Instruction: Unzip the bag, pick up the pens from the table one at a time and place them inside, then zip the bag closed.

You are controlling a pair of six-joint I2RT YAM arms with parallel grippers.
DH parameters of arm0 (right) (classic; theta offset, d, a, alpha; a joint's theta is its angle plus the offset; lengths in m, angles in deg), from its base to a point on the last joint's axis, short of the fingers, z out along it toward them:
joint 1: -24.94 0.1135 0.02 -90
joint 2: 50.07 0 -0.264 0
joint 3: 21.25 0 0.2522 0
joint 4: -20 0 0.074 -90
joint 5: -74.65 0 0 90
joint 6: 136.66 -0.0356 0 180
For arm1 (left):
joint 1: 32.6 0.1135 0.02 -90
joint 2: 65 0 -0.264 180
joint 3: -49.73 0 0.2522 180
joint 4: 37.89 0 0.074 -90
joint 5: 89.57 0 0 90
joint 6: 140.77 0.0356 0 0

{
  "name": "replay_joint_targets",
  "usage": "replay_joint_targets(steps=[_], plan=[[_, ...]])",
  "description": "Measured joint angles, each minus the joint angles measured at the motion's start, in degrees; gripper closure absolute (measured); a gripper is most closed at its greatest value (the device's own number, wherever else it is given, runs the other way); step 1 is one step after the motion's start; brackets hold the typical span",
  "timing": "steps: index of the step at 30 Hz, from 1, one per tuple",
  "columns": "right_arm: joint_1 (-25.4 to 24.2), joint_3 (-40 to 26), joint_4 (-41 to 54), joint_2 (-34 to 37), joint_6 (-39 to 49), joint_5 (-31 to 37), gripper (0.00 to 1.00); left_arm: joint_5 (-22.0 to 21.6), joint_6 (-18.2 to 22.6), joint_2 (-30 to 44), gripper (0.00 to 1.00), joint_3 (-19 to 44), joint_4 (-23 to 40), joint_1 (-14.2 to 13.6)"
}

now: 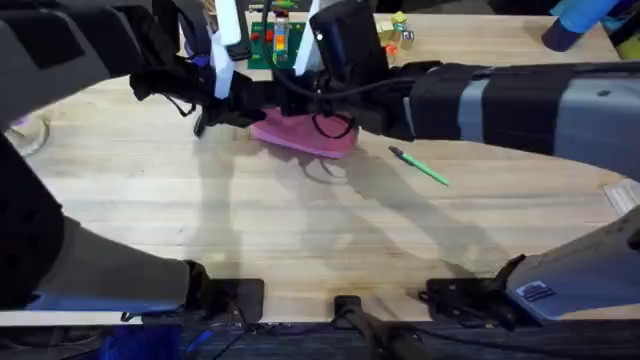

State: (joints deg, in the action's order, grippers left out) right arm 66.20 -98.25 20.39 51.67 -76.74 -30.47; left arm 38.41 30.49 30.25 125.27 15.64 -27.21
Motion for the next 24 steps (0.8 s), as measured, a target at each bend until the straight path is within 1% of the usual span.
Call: replay_joint_targets(steps=[2, 3, 4, 8, 15, 18, 21, 24], plan=[[-0.60, -0.21, 1.81, -0.98, 1.66, 0.28, 0.134, 0.38, 0.04, 0.00, 0.958, 0.02, 0.20, -0.04], [-1.30, -0.24, 2.88, -1.64, 2.70, 0.33, 0.039, 0.30, 0.04, 0.00, 0.958, 0.04, 0.24, -0.04], [-1.89, -0.32, 4.30, -2.36, 3.47, 0.42, 0.015, 0.26, 0.02, 0.00, 0.958, 0.04, 0.24, -0.04], [-3.91, -0.58, 12.31, -7.01, 7.65, 1.78, 0.006, 0.22, 0.02, 0.00, 0.958, 0.04, 0.25, -0.04], [-4.20, -0.81, 22.27, -14.61, 19.25, 4.79, 0.006, 0.20, 0.02, 0.00, 0.958, 0.04, 0.26, -0.04], [-4.20, -2.21, 27.80, -15.77, 24.28, 5.05, 0.006, 0.20, 0.02, 0.00, 0.958, 0.04, 0.26, -0.04], [-3.98, -4.89, 35.38, -15.75, 30.82, 5.28, 0.006, 0.21, 0.02, 0.00, 0.958, 0.04, 0.26, -0.04], [-3.54, -7.84, 40.26, -15.75, 37.25, 5.32, 0.006, 0.21, 0.02, 0.00, 0.958, 0.04, 0.26, -0.04]])
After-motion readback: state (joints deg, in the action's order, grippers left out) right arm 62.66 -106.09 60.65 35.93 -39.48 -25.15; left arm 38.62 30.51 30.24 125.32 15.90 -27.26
